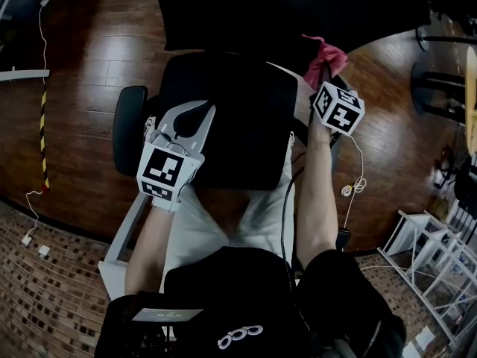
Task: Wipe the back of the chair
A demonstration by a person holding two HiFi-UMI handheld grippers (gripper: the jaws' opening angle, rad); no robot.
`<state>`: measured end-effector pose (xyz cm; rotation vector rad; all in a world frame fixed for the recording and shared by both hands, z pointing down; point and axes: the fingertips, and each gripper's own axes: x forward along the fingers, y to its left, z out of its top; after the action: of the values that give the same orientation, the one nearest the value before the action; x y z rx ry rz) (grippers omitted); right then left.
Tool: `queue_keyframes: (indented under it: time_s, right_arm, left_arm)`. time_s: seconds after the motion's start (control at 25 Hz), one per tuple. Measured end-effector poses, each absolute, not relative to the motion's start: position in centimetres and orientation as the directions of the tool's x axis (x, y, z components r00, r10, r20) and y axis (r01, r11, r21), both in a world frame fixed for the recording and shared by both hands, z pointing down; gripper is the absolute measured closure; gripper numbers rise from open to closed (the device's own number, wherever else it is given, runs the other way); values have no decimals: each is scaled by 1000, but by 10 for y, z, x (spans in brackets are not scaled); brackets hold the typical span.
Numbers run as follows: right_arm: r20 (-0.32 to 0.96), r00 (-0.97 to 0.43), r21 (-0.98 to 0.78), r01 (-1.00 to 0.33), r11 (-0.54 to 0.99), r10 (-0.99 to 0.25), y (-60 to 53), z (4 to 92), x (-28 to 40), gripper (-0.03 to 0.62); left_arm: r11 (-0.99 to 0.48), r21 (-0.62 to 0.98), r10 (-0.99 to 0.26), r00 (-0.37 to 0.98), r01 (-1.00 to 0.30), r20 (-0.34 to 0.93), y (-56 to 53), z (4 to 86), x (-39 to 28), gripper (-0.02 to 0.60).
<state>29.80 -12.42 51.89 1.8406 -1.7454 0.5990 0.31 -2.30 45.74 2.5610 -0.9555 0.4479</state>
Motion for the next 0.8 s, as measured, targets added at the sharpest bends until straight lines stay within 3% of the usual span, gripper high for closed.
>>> queue_keyframes:
  time_s: [0.24, 0.56, 0.8]
  right_arm:
    - [634, 195, 114, -981, -159, -748, -102, 515, 341, 553]
    - [675, 86, 157, -987, 28, -732, -121, 553, 273, 553]
    - [665, -77, 146, -962, 231, -742, -152, 561, 177, 553]
  left_arm:
    - [-698, 234, -556, 719, -676, 418, -24, 461, 5, 589]
    - [-699, 228, -560, 718, -677, 414, -25, 458, 7, 589]
    - [-683, 230, -575, 704, -694, 417, -27, 459, -4, 589]
